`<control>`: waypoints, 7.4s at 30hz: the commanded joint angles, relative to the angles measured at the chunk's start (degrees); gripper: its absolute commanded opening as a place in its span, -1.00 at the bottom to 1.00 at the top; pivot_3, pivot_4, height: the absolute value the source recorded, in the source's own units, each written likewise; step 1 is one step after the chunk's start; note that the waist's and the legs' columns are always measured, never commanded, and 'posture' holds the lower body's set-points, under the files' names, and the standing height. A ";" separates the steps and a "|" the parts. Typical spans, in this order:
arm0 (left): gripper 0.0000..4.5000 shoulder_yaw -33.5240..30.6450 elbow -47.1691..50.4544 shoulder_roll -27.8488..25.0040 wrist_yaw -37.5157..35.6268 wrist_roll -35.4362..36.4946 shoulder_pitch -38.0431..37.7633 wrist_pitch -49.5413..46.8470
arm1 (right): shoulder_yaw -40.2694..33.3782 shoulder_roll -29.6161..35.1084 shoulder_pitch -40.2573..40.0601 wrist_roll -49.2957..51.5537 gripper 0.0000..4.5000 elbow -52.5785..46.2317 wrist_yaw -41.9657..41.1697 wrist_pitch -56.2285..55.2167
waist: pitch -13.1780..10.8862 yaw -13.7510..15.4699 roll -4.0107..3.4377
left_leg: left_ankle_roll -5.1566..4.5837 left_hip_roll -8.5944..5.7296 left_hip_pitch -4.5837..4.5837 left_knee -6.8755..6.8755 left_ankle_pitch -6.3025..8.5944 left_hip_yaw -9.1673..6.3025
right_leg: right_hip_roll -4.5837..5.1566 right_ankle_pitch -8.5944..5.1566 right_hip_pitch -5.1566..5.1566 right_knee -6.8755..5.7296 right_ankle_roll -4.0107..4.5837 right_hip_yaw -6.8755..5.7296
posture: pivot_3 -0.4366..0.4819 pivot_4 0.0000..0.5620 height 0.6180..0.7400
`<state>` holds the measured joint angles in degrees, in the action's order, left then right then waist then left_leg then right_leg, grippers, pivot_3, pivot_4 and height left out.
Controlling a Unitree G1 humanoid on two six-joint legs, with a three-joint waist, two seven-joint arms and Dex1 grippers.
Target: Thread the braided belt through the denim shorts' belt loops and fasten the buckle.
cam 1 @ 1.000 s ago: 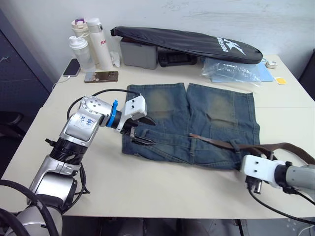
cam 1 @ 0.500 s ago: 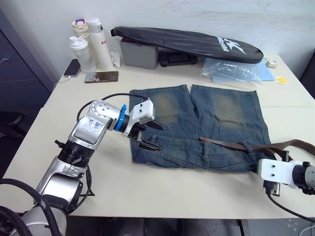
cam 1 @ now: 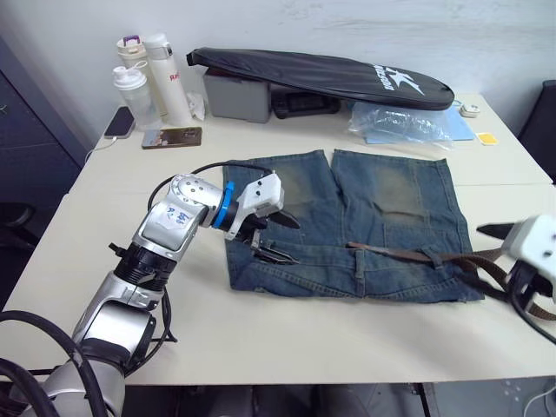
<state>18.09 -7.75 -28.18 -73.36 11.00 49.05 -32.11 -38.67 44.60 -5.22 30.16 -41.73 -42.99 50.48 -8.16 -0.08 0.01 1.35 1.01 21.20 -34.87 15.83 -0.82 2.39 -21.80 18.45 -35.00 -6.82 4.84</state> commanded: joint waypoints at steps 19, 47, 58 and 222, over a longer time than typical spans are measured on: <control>1.00 -1.49 5.21 -3.05 3.15 0.84 -2.14 -1.17 | -31.64 -56.84 32.58 34.98 0.97 2.89 56.11 42.02 | 0.37 -1.38 -0.64 | 0.11 -0.26 0.19 0.83 -0.41 0.07 | 0.23 -0.03 0.92 -0.67 0.08 0.22 | -0.05 -0.47 1.00; 1.00 -0.87 7.04 -4.76 5.09 0.35 -2.82 -1.94 | 15.97 -23.67 5.60 82.84 0.97 17.05 79.42 -9.44 | 0.23 -2.80 -0.31 | -0.16 -0.16 0.22 1.02 -0.56 -0.11 | 0.03 -0.04 0.66 -0.15 0.07 0.40 | -0.05 -0.47 1.00; 1.00 -0.91 8.72 -5.47 6.06 0.11 -3.74 -2.21 | 19.50 -25.71 7.68 77.01 0.97 24.57 74.65 -14.74 | 0.22 -2.71 -0.30 | -0.16 -0.10 0.20 1.02 -0.56 -0.15 | 0.06 -0.04 0.60 -0.10 0.07 0.38 | -0.05 -0.47 1.00; 1.00 8.85 -16.21 5.54 10.24 -21.35 0.96 52.66 | 30.95 -10.74 -0.08 31.16 -0.97 9.70 54.19 11.04 | 0.32 -1.59 0.63 | -0.11 0.02 -0.10 1.00 -0.45 -0.25 | 0.07 -0.10 0.10 0.40 0.25 0.25 | -0.05 -0.47 1.00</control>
<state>26.78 -22.83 -23.11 -64.23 -9.50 48.76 18.47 -8.95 34.55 -4.55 62.73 -33.63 10.19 59.14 -7.85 -1.67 0.64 1.23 1.03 21.11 -33.86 15.38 -1.07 2.46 -21.90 18.54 -34.61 -6.58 5.10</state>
